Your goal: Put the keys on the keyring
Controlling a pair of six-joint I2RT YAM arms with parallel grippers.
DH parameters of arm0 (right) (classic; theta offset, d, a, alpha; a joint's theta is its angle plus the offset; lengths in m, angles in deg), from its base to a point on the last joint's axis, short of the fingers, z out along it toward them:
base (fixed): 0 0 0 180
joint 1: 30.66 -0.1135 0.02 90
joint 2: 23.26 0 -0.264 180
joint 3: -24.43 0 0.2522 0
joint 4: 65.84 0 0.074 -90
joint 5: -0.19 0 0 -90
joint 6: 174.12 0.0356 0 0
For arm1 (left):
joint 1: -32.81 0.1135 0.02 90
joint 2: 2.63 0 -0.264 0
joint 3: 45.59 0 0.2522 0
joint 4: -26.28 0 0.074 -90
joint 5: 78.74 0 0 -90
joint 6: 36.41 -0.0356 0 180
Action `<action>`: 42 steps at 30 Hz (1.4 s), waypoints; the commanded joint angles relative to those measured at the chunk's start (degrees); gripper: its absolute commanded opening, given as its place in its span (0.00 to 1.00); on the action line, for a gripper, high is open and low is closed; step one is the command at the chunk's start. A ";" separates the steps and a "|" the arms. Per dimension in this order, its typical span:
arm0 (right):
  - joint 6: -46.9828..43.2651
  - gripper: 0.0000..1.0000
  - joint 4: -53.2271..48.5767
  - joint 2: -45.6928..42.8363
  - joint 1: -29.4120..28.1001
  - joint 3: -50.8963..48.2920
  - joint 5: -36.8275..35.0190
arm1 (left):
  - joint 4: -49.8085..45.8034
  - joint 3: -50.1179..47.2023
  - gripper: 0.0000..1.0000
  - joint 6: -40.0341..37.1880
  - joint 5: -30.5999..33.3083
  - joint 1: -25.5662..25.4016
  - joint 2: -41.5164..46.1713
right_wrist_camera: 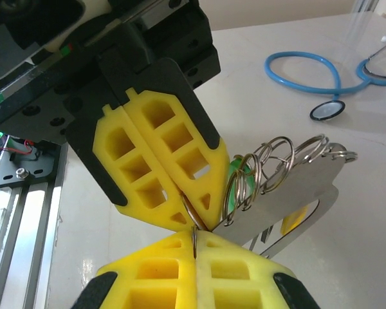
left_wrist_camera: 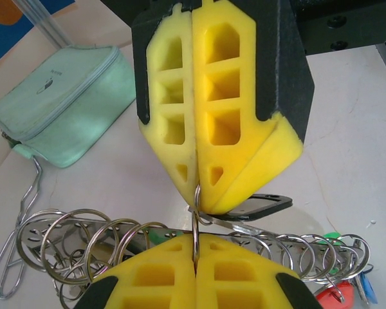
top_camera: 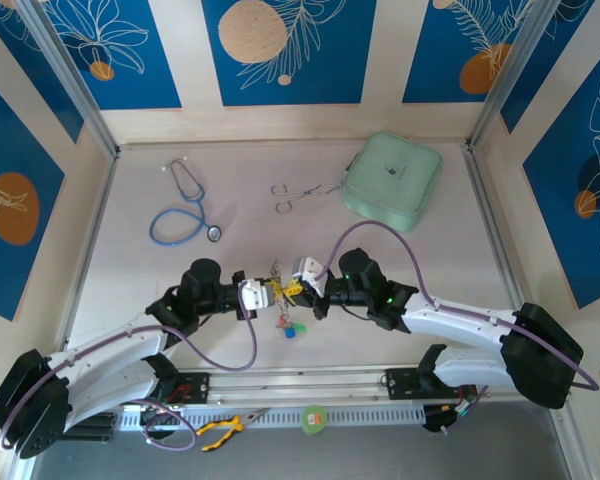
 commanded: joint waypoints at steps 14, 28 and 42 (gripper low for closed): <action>15.65 0.00 -1.97 4.55 2.33 6.53 -6.87 | 4.65 -0.87 0.00 -4.80 3.88 -1.26 3.23; 21.72 0.00 -0.06 5.59 3.39 6.60 -4.29 | 5.15 -1.31 0.00 -6.44 5.13 -2.06 3.50; 26.83 0.00 0.77 5.61 4.09 7.54 -4.00 | 4.58 -1.41 0.00 -8.38 2.90 -2.68 3.28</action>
